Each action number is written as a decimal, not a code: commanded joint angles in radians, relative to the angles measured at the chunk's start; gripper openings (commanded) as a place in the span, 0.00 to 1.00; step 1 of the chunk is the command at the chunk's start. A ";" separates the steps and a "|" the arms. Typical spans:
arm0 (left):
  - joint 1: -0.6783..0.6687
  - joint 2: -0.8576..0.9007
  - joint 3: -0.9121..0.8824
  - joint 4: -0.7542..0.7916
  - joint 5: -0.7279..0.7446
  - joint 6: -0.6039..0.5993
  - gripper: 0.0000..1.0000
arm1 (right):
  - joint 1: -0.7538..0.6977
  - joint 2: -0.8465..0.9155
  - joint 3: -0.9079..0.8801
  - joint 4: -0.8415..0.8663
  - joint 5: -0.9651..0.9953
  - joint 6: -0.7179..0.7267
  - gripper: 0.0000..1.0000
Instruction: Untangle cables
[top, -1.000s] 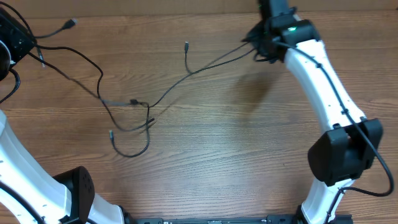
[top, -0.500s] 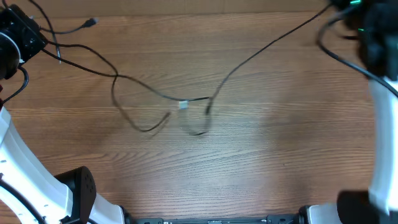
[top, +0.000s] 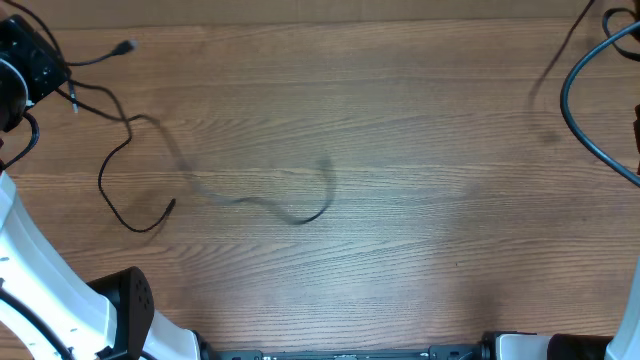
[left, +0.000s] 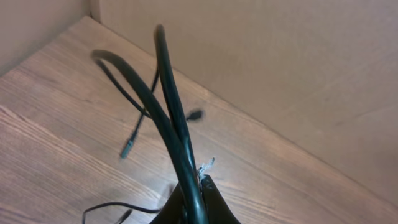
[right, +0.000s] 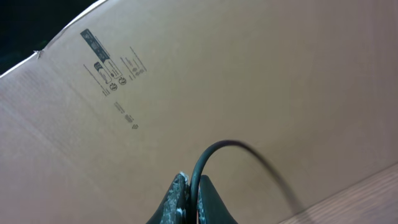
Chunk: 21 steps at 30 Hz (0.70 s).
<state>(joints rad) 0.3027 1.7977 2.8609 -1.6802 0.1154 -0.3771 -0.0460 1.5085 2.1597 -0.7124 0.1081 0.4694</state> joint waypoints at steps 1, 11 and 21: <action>-0.002 0.015 0.007 0.001 0.049 0.027 0.04 | -0.014 0.023 0.002 0.043 0.065 -0.069 0.04; -0.032 0.020 0.005 -0.009 0.148 0.054 0.04 | -0.076 0.302 0.002 0.589 0.187 -0.543 0.04; -0.119 0.025 0.001 -0.005 0.143 0.120 0.04 | -0.292 0.549 0.002 1.087 0.150 -0.775 0.04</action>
<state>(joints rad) 0.2123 1.8141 2.8601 -1.6913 0.2443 -0.3244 -0.2501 2.0132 2.1513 0.2790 0.2680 -0.1738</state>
